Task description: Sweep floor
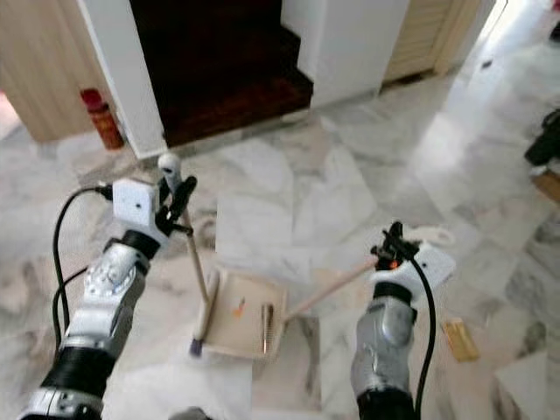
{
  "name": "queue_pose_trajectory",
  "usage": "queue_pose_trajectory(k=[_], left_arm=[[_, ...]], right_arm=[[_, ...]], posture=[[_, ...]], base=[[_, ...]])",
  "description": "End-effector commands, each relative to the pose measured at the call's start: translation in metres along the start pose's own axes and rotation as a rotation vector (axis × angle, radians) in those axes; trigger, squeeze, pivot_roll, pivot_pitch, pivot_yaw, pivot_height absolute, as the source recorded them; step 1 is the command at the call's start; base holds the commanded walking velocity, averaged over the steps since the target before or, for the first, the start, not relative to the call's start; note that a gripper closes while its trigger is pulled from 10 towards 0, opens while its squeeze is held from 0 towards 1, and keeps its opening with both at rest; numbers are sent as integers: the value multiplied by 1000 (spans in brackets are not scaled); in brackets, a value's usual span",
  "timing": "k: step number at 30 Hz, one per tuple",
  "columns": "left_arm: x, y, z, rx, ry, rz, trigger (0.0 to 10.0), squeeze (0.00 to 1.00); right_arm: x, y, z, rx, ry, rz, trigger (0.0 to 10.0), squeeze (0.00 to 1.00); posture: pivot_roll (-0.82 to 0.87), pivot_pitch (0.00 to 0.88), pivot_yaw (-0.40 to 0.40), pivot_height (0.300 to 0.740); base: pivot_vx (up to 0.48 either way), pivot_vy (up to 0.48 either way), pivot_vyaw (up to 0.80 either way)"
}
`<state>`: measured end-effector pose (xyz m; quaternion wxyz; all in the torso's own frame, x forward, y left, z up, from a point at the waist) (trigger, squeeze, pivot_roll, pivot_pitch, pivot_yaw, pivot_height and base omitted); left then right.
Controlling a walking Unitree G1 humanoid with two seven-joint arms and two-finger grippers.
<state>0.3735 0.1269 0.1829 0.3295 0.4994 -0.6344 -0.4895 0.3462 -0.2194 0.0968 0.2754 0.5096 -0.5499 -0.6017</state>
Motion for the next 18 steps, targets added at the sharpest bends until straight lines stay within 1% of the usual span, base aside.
queue_pose_trajectory(k=[1,18], left_arm=[[0,15,-4,56,-6,-3,10000,0],[1,15,-4,53,-6,-6,10000,0]], right_arm=[[-7,8,-2,29,2,-44,10000,0],[-6,7,-3,26,2,-46,10000,0]], posture=[[169,130,-89,740],[170,135,-93,740]], base=[[0,274,0],[0,277,0]])
Point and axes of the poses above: a point about 5 cm out from each wrist's last joint towards the gripper, its own z axis pointing back from the gripper into the wrist, its own y axis along the axis of the wrist's last joint, x = y × z, the point moved 5 cm from there along -z, pointing out of the wrist towards the gripper, and after that the axes turned 3 degrees about z, right-handed, at the moved point
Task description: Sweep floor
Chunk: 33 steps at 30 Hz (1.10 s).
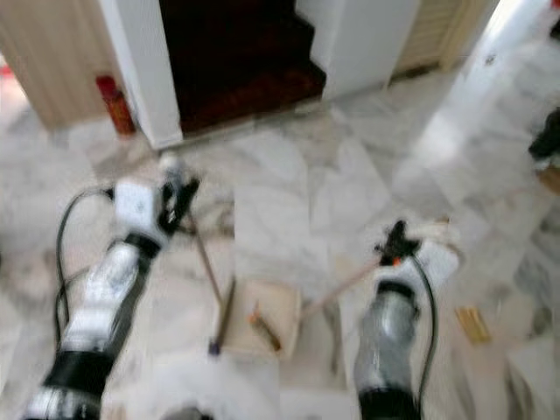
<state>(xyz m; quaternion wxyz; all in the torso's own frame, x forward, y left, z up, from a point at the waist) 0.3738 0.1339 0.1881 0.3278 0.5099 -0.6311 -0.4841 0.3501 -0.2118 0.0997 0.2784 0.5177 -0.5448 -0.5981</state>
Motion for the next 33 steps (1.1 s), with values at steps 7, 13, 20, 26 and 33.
queue_pose_trajectory(k=[7,13,20,26,33], left_arm=[[8,11,-4,43,-20,8,10000,0],[7,11,-4,43,-19,8,10000,0],[7,11,-4,42,-19,8,10000,0],[7,11,-4,41,-19,6,10000,0],[7,11,-4,42,-20,9,10000,0]], right_arm=[[3,7,-2,27,-17,-38,10000,0],[3,7,-2,28,-17,-38,10000,0],[2,7,-2,27,-16,-39,10000,0],[2,7,-2,26,-17,-38,10000,0],[2,7,-2,27,-16,-39,10000,0]], posture=[[172,135,-93,740],[173,136,-93,740],[174,135,-93,740],[175,135,-94,740],[176,134,-95,740]], base=[[0,274,0],[0,274,0],[0,276,0],[0,277,0],[0,275,0]])
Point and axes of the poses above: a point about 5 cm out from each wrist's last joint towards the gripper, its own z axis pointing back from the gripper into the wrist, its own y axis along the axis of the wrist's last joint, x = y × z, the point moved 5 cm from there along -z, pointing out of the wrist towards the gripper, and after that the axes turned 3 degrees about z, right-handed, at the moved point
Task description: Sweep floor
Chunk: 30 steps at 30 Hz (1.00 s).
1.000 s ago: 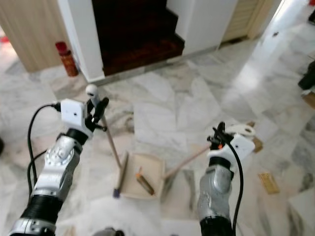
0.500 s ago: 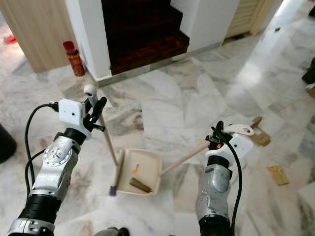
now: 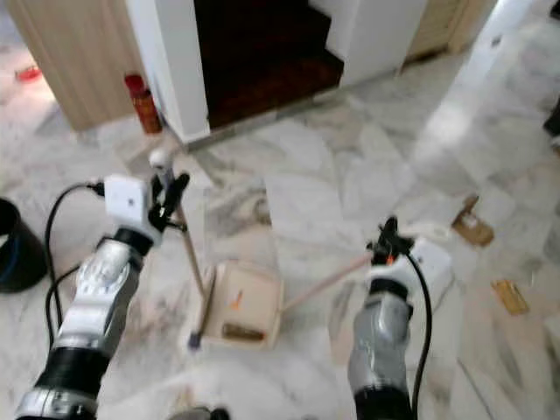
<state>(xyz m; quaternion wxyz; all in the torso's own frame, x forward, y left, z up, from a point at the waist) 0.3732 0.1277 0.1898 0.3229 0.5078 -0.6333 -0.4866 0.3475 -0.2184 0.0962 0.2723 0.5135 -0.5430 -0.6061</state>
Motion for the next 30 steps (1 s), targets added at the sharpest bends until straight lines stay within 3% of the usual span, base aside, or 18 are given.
queue_pose_trajectory(k=[1,17,23,30], left_arm=[[1,10,-2,39,-8,10,10000,0],[1,10,-2,37,-10,10,10000,0],[1,10,-2,36,-12,8,10000,0],[1,10,-2,35,-14,9,10000,0]], right_arm=[[-6,8,-3,34,3,-30,10000,0],[-6,9,-3,38,11,-10,10000,0],[-8,10,-3,43,16,-7,10000,0],[-7,10,-2,41,7,-30,10000,0]], posture=[[176,134,-95,740],[179,135,-93,740],[180,135,-93,740],[180,136,-92,740]], base=[[0,277,0],[0,276,0],[0,277,690],[0,277,0]])
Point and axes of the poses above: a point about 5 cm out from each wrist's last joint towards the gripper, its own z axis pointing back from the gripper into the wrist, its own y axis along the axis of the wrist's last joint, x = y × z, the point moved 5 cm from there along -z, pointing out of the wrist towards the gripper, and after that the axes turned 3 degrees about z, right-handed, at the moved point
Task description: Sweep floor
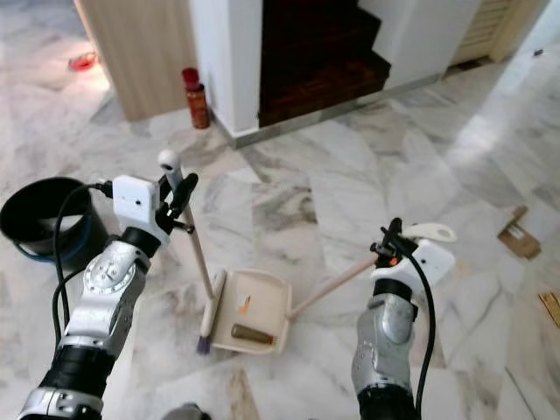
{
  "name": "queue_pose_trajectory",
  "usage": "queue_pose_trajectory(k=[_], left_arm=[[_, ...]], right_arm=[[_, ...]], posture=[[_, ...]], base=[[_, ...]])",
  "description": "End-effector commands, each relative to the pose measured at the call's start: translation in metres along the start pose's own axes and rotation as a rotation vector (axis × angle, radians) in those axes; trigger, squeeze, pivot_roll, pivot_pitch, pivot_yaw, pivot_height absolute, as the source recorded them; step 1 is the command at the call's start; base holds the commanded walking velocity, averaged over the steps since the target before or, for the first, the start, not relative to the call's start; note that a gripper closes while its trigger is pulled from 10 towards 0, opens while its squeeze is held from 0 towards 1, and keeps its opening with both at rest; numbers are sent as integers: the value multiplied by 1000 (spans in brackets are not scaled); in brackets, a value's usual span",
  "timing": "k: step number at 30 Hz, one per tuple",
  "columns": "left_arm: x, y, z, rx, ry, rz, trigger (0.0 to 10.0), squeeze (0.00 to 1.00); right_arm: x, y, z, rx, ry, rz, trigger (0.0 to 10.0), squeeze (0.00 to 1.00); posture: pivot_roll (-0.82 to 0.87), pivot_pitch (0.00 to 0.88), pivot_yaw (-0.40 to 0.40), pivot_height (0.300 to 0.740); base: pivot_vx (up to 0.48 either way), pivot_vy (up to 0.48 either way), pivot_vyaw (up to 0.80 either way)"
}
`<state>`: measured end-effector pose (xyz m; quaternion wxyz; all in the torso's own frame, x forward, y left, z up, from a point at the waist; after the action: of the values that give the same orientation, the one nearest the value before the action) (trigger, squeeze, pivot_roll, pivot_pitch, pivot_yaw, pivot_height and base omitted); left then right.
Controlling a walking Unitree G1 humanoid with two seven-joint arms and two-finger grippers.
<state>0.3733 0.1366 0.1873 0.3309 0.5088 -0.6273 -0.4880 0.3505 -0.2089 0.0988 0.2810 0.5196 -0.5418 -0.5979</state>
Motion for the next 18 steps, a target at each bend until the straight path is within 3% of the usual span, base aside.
queue_pose_trajectory(k=[1,11,18], left_arm=[[9,12,-5,50,-28,9,10000,0],[10,12,-5,51,-29,8,10000,0],[10,12,-5,50,-27,7,10000,0]], right_arm=[[4,10,-3,40,-19,-36,10000,0],[2,11,-3,42,-8,-8,10000,0],[2,10,-3,40,-7,-11,10000,0]], posture=[[180,136,-92,740],[183,137,-92,740],[183,136,-92,740]], base=[[0,277,0],[0,277,0],[0,277,645]])
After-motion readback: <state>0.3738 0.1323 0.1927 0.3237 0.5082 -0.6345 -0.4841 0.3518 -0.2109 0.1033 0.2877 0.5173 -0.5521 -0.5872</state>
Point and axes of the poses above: a point about 5 cm out from each wrist's last joint towards the gripper, its own z axis pointing back from the gripper into the wrist, its own y axis along the axis of the wrist's last joint, x = y × z, the point moved 5 cm from there along -z, pointing out of the wrist towards the gripper, and after that the axes turned 3 degrees about z, right-handed, at the moved point
